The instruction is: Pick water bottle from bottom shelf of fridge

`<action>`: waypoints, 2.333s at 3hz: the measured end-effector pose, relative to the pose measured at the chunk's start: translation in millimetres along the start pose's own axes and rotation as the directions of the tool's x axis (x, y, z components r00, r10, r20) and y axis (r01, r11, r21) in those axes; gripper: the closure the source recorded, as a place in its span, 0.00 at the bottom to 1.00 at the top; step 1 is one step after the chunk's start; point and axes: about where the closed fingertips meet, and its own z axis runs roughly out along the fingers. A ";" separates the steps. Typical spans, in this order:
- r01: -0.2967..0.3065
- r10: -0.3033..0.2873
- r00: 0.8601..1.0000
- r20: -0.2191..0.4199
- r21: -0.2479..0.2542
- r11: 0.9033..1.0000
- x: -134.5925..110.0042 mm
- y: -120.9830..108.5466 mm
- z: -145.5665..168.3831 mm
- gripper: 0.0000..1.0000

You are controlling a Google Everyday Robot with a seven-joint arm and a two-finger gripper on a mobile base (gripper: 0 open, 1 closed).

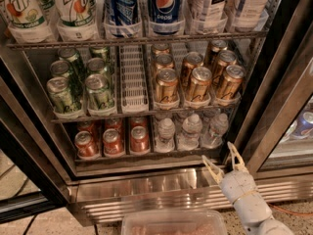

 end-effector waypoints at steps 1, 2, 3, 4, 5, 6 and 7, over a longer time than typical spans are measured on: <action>0.011 -0.010 1.000 -0.013 0.035 0.999 9.0 -6.8 11.2 0.43; 0.022 -0.021 1.000 -0.014 0.065 0.998 12.7 -12.9 19.6 0.43; 0.032 -0.032 0.999 -0.003 0.091 0.995 10.6 -17.6 29.9 0.43; 0.032 -0.034 0.999 0.011 0.098 0.995 6.3 -17.9 41.3 0.43; 0.021 -0.021 1.000 0.003 0.122 0.992 10.8 -20.5 58.3 0.42; 0.021 -0.021 1.000 0.003 0.122 0.992 10.8 -20.5 58.3 0.42; 0.004 -0.004 1.000 -0.001 0.139 0.990 13.4 -21.0 62.5 0.42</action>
Offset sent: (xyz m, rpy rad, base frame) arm 0.0344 -0.0194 -0.0079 -0.0264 -0.0376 -0.1040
